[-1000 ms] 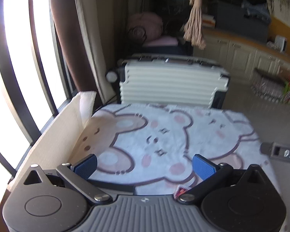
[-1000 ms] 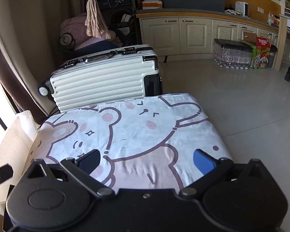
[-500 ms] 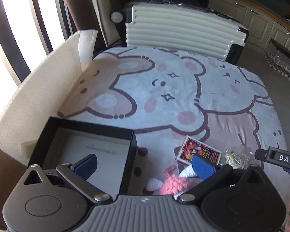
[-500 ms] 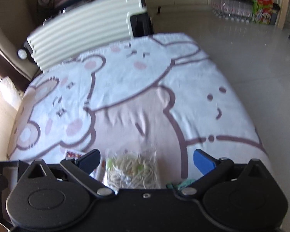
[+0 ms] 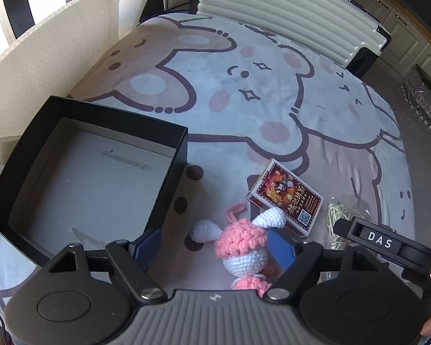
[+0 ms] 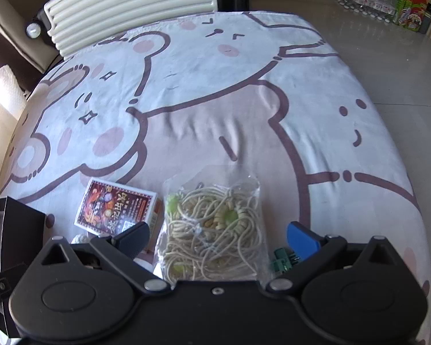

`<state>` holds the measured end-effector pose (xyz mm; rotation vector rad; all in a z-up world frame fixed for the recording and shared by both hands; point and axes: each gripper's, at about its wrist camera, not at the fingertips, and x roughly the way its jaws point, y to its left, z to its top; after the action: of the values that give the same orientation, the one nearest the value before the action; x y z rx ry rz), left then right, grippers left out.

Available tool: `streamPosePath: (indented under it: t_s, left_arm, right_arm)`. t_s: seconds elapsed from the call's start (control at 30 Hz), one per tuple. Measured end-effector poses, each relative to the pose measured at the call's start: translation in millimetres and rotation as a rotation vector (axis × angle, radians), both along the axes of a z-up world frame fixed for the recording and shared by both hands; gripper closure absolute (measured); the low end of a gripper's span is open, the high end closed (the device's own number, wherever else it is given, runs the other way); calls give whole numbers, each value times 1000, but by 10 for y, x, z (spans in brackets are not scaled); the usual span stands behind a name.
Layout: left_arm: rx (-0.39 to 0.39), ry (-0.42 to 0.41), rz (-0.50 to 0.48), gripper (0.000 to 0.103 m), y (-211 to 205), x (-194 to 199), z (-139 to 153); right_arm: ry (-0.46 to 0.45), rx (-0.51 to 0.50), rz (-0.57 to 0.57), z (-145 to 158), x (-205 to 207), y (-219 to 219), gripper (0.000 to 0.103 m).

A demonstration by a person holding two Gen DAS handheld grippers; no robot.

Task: Organize objects
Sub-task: 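Grasp the pink bunny with the left tool while the right tool grasps the cord bag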

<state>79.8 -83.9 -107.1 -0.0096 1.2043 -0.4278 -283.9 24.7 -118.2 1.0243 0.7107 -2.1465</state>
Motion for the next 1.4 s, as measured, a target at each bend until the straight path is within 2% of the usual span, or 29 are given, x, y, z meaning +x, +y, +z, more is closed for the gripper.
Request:
streamPosePath:
  t_s: [0.13,0.2,0.4,0.67,0.83,0.97,1.03,1.17,1.33,1.4]
  left_arm:
    - [5,19,-28,26,-43,-27,-80]
    - [3,40,-36,30,-62,-33,-129]
    - [1,104,-59,36,-132,-65,-247]
    - [27,164,-67,38,-215,-103,-411]
    - [34,174,-110,48,-256,-97,-475]
    - [49,126,-228,61,-332,-139,-450]
    - [82,68,-327,61,-378,-189,-433]
    - [120,32,-454,62,-389,-237,-411]
    - [208,-57,-711,62,-431,-407,-388]
    - [215,-52,-775,64,-426,-447,-401]
  right_arm:
    - [-3,45,-4,-66,-3,-26,2]
    - [-30,50,-7,-73,-32,-8,14]
    - [-66,71,-22,-21,-36,27,22]
    - [-109,106,-24,157,9,173,26]
    - [-141,140,-50,192,62,354,26]
    - [-190,213,-28,68,176,437,26]
    - [-190,257,-17,4,229,436,26]
    - [-179,312,2,-71,300,411,26]
    - [-173,328,-23,-144,264,403,25]
    - [-175,316,-36,-157,229,405,23]
